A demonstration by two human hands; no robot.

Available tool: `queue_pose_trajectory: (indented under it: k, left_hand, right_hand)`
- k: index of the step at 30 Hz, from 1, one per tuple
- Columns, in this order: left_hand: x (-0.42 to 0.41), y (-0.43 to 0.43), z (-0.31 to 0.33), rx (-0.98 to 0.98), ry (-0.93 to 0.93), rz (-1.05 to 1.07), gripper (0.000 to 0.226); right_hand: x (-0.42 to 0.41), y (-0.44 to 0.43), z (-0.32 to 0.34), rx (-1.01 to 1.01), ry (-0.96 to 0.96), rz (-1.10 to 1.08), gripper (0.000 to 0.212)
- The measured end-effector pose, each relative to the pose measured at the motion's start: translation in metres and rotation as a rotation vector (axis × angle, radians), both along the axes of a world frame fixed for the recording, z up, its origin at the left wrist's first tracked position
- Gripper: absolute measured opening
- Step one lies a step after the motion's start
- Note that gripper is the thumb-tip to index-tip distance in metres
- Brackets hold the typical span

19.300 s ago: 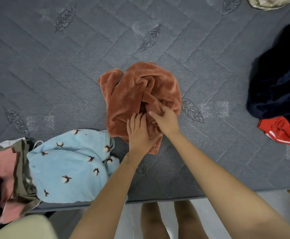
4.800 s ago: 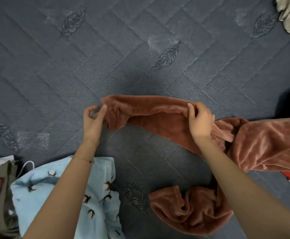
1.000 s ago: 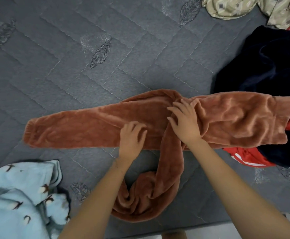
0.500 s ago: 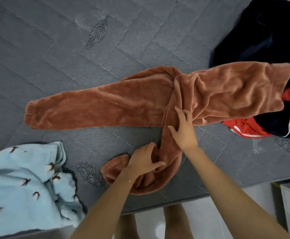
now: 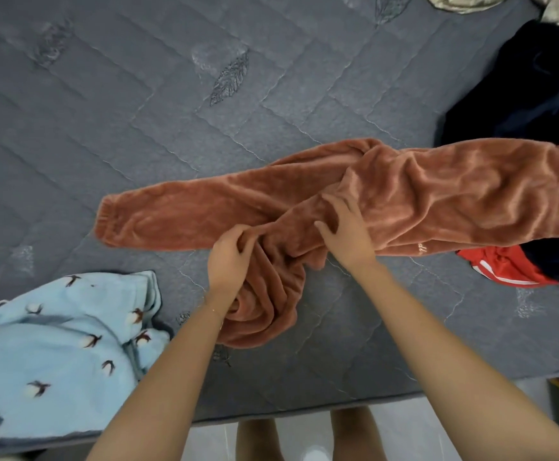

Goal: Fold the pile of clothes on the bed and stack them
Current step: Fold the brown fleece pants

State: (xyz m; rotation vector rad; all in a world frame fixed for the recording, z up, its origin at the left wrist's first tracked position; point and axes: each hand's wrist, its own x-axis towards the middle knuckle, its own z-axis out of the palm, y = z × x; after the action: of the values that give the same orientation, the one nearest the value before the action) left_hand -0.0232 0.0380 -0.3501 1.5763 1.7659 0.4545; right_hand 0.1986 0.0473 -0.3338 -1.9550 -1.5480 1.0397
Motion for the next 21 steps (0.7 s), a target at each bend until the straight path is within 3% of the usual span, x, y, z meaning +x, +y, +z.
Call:
queue_pose_trajectory:
  k: [5,7,9,11,16,18,21]
  left_hand:
    - [-0.006,-0.003,-0.003,0.134,0.107,0.040,0.021]
    - [-0.010,-0.015,-0.004,0.180,0.157,-0.075,0.020]
    - [-0.011,-0.034,-0.006,0.103,0.088,-0.262,0.025]
    - [-0.009,-0.056,-0.008,0.037,0.092,-0.411,0.033]
    - [0.003,-0.101,-0.024,-0.084,0.390,-0.581,0.065]
    - [0.004,-0.105,-0.026,-0.008,0.464,-0.592,0.047]
    - [-0.006,-0.095,-0.023,0.139,0.308,-0.447,0.019]
  right_hand:
    - [-0.012,-0.009,-0.012,-0.077,-0.147,0.244,0.074]
    - [-0.012,-0.014,-0.017,-0.143,-0.165,0.336,0.085]
    - [-0.012,-0.017,-0.023,-0.182,-0.251,0.411,0.088]
    - [-0.013,-0.019,-0.026,-0.167,-0.306,0.399,0.079]
    - [-0.024,-0.020,-0.027,0.067,-0.366,0.264,0.031]
    - [-0.026,-0.018,-0.026,0.129,-0.366,0.241,0.017]
    - [-0.027,-0.010,-0.019,0.142,-0.352,0.216,0.009]
